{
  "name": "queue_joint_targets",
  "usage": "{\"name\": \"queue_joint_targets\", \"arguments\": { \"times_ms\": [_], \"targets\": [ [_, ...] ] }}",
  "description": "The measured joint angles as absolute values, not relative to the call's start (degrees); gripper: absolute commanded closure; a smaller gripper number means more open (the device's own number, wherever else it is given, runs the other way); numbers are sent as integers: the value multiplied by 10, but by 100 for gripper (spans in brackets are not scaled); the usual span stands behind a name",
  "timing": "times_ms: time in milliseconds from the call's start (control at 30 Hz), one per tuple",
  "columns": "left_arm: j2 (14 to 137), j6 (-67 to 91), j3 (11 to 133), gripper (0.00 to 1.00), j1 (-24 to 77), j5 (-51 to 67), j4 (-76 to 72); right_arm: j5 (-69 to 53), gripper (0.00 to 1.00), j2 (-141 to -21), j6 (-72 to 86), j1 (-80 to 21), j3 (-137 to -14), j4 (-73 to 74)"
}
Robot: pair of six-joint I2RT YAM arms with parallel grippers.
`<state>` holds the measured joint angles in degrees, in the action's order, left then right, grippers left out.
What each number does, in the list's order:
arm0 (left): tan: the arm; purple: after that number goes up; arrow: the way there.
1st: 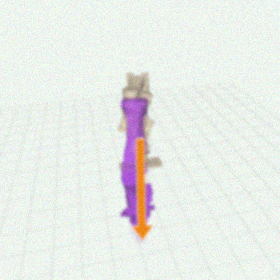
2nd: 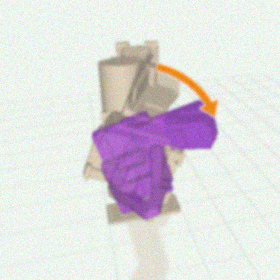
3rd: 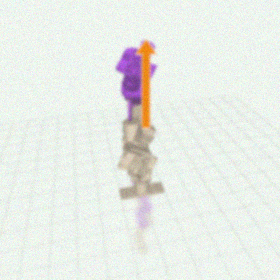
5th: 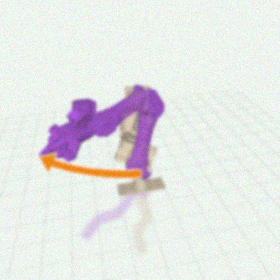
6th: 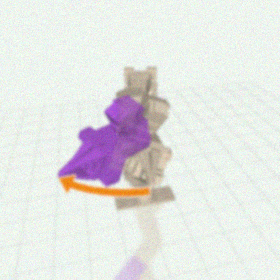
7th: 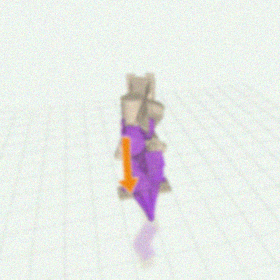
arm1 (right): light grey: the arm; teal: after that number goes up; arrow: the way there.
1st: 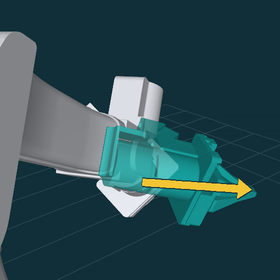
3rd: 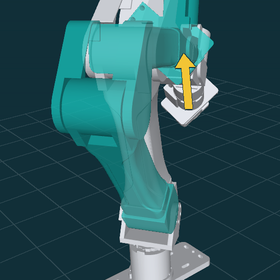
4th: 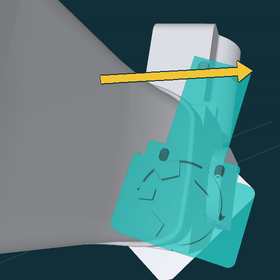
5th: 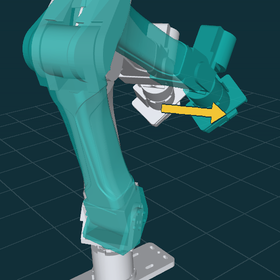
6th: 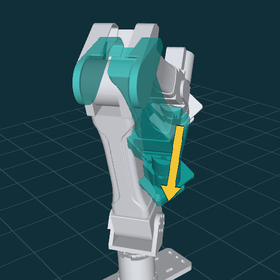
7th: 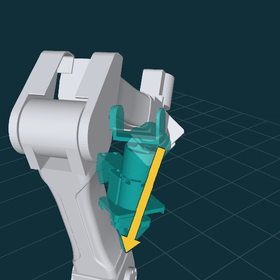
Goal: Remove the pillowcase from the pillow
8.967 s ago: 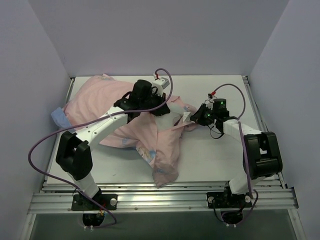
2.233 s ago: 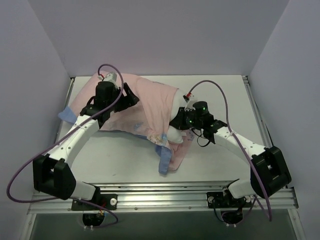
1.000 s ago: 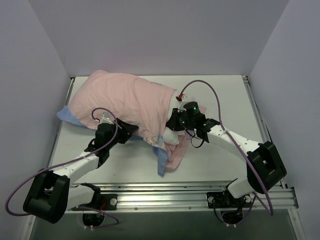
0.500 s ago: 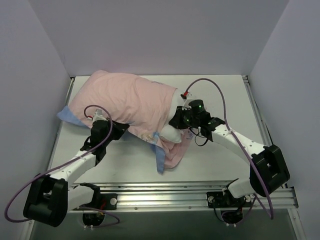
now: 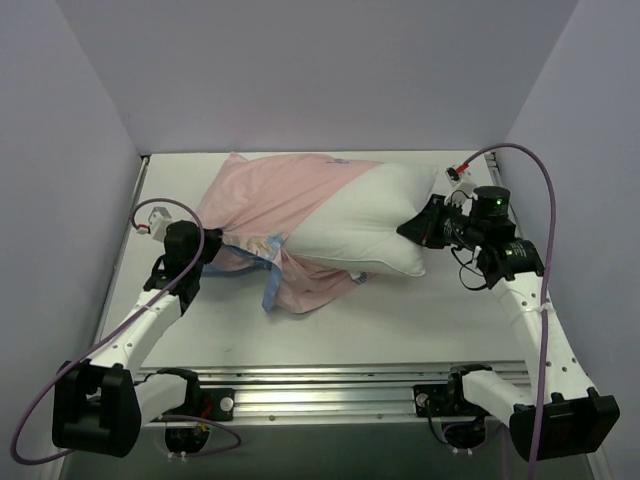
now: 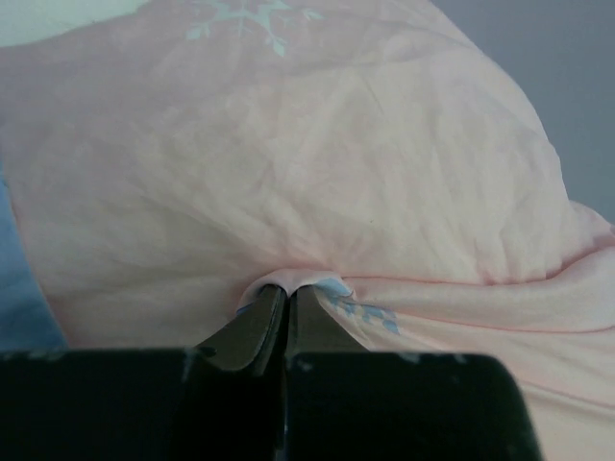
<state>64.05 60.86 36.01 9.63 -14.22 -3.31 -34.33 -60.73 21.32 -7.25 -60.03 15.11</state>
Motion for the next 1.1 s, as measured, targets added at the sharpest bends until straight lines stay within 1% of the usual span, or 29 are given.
{"name": "queue_joint_targets", "arguments": {
  "times_ms": [167, 200, 233, 267, 300, 367, 400, 433, 500, 533, 667, 800, 933, 1100],
  "targets": [
    [663, 585, 379, 97, 95, -135, -28, -394, 100, -591, 188, -51, -599, 211],
    [665, 578, 379, 89, 93, -129, -24, -404, 100, -591, 185, -50, -592, 214],
    [667, 572, 379, 82, 91, -122, -19, -411, 96, -591, 182, -48, -582, 217],
    [669, 563, 379, 74, 88, -114, -13, -417, 90, -591, 178, -47, -569, 220],
    [672, 547, 379, 59, 82, -115, -1, -420, 74, -593, 175, -46, -559, 227],
    [678, 520, 386, 44, 67, -106, 28, -422, 53, -602, 165, -46, -547, 252],
    [680, 505, 391, 38, 62, -102, 42, -422, 39, -608, 157, -51, -547, 267],
    [681, 492, 400, 32, 60, -98, 61, -422, 35, -614, 150, -56, -547, 277],
    [683, 461, 429, 27, 59, -90, 102, -414, 29, -626, 133, -69, -557, 303],
    [684, 447, 450, 24, 60, -86, 124, -406, 27, -631, 128, -76, -566, 313],
    [693, 388, 553, 23, 85, -80, 188, -361, 25, -635, 117, -87, -633, 334],
    [724, 326, 678, 23, 164, -95, 221, -290, 25, -639, 117, -87, -689, 315],
    [777, 287, 763, 23, 239, -95, 220, -249, 25, -672, 123, -88, -674, 271],
    [893, 273, 815, 24, 266, -84, 217, -229, 25, -768, 139, -132, -608, 193]
  ]
}}
